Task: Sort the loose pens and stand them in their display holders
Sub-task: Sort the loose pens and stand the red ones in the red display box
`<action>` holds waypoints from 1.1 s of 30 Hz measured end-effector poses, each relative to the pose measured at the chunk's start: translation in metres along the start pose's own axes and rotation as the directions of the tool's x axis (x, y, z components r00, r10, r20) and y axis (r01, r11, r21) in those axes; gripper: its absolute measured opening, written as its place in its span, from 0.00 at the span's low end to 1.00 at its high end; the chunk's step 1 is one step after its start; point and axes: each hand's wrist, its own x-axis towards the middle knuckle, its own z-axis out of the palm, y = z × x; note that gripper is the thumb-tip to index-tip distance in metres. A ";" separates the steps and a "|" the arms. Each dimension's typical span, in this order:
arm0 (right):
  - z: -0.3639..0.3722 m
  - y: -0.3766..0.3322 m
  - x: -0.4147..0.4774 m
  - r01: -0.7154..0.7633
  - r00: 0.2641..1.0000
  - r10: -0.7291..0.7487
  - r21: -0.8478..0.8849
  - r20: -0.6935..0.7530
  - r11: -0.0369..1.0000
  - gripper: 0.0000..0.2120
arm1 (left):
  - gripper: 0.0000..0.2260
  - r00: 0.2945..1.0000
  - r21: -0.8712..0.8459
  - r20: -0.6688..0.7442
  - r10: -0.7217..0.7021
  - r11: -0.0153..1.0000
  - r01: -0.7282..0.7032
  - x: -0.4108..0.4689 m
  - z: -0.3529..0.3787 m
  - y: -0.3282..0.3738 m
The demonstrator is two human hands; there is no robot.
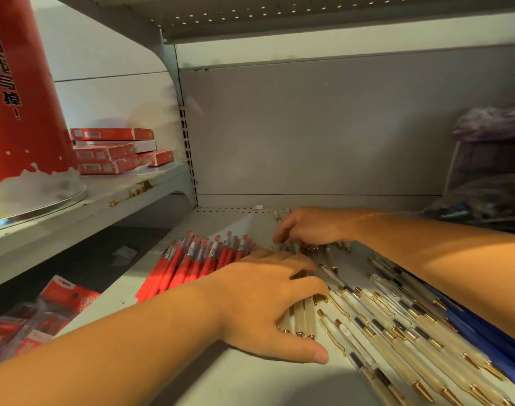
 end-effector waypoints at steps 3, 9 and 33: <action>-0.002 0.000 0.001 0.011 1.000 -0.011 -0.009 -0.008 1.000 0.18 | 0.29 0.996 0.122 -0.076 0.040 0.992 -0.030 0.004 0.001 0.003; -0.003 0.008 -0.003 0.029 1.000 -0.030 0.053 0.007 0.998 0.14 | 0.25 0.995 0.124 -0.102 0.023 0.992 -0.010 0.005 0.003 0.002; -0.030 0.044 0.010 -0.240 0.923 0.238 0.031 -0.303 0.970 0.11 | 0.32 0.942 -0.108 0.031 -0.334 0.936 0.335 0.009 -0.007 -0.032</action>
